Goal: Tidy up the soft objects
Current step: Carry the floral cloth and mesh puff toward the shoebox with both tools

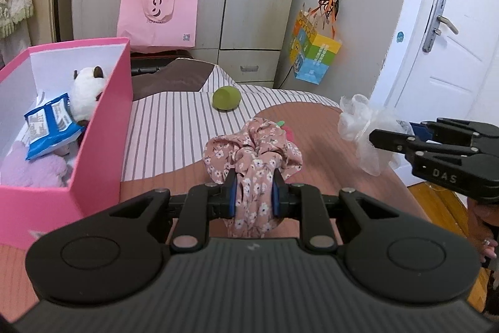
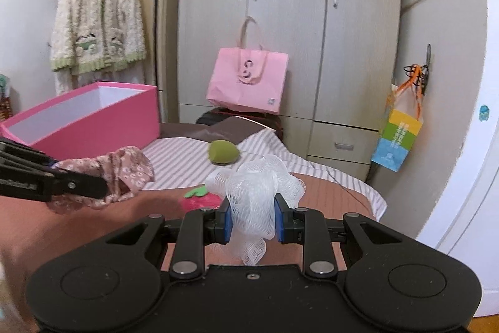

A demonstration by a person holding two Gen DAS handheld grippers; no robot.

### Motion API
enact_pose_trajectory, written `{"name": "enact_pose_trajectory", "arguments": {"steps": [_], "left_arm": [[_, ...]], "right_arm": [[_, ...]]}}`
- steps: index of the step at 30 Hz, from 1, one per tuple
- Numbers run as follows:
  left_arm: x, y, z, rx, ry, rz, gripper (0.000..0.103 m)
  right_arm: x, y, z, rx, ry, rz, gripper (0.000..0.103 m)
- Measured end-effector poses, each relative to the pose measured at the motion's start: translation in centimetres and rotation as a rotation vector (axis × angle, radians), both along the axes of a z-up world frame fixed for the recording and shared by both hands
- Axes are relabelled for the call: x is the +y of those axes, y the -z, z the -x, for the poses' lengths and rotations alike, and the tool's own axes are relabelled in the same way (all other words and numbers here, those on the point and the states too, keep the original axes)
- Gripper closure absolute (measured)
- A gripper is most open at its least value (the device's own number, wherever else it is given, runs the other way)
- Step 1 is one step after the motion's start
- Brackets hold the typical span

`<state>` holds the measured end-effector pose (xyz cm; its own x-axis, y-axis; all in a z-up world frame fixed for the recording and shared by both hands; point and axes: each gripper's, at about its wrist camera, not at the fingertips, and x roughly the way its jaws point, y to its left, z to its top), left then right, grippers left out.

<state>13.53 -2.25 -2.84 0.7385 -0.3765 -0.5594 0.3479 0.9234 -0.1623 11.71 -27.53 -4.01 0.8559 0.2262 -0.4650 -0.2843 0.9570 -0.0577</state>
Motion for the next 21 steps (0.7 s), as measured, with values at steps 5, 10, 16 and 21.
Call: {"name": "enact_pose_trajectory", "arguments": {"steps": [5, 10, 16, 21], "left_arm": [[0.6, -0.2, 1.3, 0.004, 0.010, -0.016, 0.083], [1.4, 0.2, 2.3, 0.038, 0.027, -0.025, 0.083], [3.1, 0.6, 3.6, 0.074, 0.006, -0.035, 0.083], [5.2, 0.7, 4.6, 0.118, -0.003, -0.024, 0.083]], "right_arm": [[0.9, -0.2, 1.7, 0.041, -0.078, -0.073, 0.074], [3.1, 0.7, 2.8, 0.094, -0.157, -0.078, 0.074], [4.8, 1.5, 3.0, 0.219, -0.255, -0.135, 0.074], [6.6, 2.0, 3.4, 0.305, -0.340, -0.176, 0.074]]}}
